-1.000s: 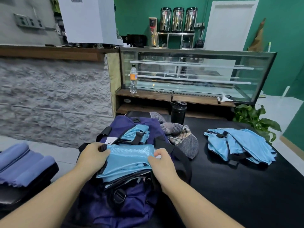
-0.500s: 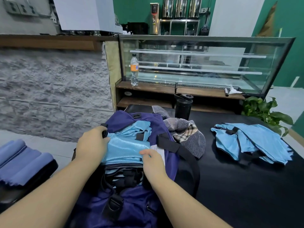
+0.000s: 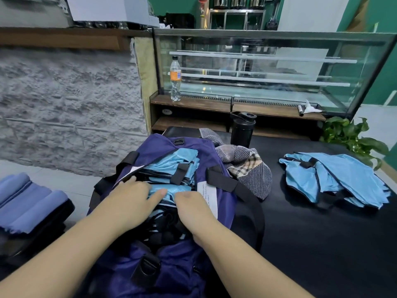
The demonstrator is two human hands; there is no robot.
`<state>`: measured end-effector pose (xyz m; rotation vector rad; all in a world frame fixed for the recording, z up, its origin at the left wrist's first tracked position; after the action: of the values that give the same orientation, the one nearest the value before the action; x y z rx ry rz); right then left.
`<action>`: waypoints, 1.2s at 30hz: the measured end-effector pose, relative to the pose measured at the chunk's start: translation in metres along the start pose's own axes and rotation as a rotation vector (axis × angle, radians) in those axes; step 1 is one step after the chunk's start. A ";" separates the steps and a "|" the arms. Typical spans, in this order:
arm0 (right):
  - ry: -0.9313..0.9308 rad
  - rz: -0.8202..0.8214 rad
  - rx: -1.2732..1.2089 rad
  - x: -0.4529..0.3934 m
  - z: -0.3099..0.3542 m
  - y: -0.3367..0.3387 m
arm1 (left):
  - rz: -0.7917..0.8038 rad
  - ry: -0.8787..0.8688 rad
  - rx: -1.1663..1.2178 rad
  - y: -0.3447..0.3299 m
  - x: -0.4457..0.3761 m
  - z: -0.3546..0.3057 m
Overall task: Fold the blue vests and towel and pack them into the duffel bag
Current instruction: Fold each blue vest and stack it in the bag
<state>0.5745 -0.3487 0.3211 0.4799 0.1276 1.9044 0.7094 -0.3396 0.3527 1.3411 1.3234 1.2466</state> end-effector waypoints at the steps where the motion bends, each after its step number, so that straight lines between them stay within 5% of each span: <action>1: 0.018 -0.009 -0.016 0.001 0.002 -0.004 | -0.022 -0.030 -0.040 0.001 0.001 -0.004; 7: 0.040 0.054 0.109 -0.002 -0.008 -0.021 | -0.133 -0.234 -0.017 -0.023 0.017 -0.020; 12: 0.395 -0.204 0.808 0.009 -0.001 -0.006 | -0.074 -0.190 0.080 -0.058 0.029 0.001; 14: 0.514 -0.100 0.856 0.010 -0.003 -0.017 | -0.024 -0.149 0.100 -0.065 0.030 0.006; 19: 0.376 0.122 0.962 0.002 -0.034 -0.028 | 0.101 -0.127 0.251 -0.076 0.029 0.014; 24: 0.317 0.154 0.987 -0.004 -0.048 -0.035 | 0.100 -0.210 0.396 -0.091 0.018 0.017; 29: 0.351 0.136 0.874 0.009 -0.042 -0.020 | 0.091 -0.098 0.437 -0.072 0.029 0.009; 36: 0.537 -0.122 0.672 0.049 -0.051 0.037 | -0.288 -0.256 0.408 -0.034 0.054 -0.078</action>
<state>0.5075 -0.3105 0.2988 0.3716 1.1459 1.7979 0.6244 -0.2890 0.3342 1.4641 1.5687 0.6074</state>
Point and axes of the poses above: each hand's wrist, its own x-axis away from the middle knuckle, its own y-axis out of the back of the hand, z = x × y, the point moved 6 cm from there along -x, towards the middle knuckle, and after that the axes turned 2 degrees about z, right-handed, at the moved point
